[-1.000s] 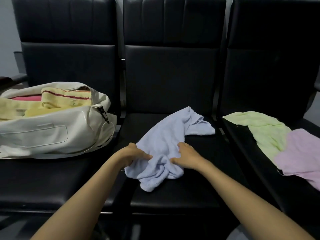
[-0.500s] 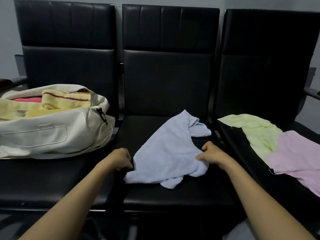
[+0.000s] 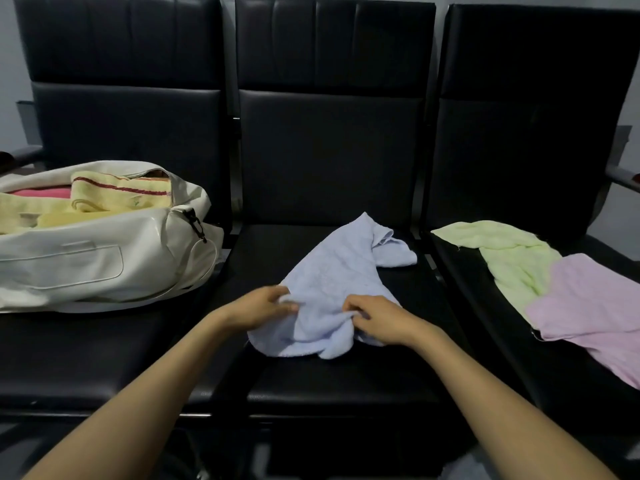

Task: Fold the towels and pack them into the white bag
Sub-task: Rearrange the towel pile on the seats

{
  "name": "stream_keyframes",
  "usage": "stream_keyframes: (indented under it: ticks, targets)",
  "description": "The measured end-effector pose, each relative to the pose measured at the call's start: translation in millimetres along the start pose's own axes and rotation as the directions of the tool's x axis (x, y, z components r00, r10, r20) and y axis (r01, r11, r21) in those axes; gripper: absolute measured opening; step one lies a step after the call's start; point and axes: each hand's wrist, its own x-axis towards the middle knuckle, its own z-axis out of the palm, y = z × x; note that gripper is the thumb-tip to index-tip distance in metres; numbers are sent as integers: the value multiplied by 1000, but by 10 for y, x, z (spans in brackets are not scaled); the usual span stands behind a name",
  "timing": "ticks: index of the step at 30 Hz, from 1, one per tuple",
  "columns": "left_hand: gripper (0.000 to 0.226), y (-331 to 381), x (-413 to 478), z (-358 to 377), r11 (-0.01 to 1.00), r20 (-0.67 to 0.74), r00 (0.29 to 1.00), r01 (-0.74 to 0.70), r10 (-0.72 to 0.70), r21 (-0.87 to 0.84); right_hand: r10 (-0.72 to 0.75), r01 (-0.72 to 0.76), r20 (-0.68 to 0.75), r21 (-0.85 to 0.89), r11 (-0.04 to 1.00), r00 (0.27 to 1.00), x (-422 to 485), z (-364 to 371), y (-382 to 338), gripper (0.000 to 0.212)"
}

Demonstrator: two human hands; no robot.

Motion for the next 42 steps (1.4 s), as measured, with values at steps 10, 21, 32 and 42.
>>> stream_keyframes:
  ticks: [10, 21, 32, 42]
  targets:
    - [47, 4, 97, -86, 953, -477, 825, 274, -303, -132, 448, -224, -428, 478, 849, 785, 142, -318, 133, 18]
    - [41, 127, -157, 107, 979, 156, 985, 35, -67, 200, 58, -50, 66, -118, 992, 996, 23, -25, 27, 34]
    - [24, 178, -110, 210, 993, -188, 976, -100, 111, 66, 76, -72, 28, -143, 987, 997, -28, 35, -169, 57]
    - [14, 361, -247, -77, 669, -233, 972, -179, 9, -722, 87, -53, -167, 195, 979, 982, 62, 332, -374, 68]
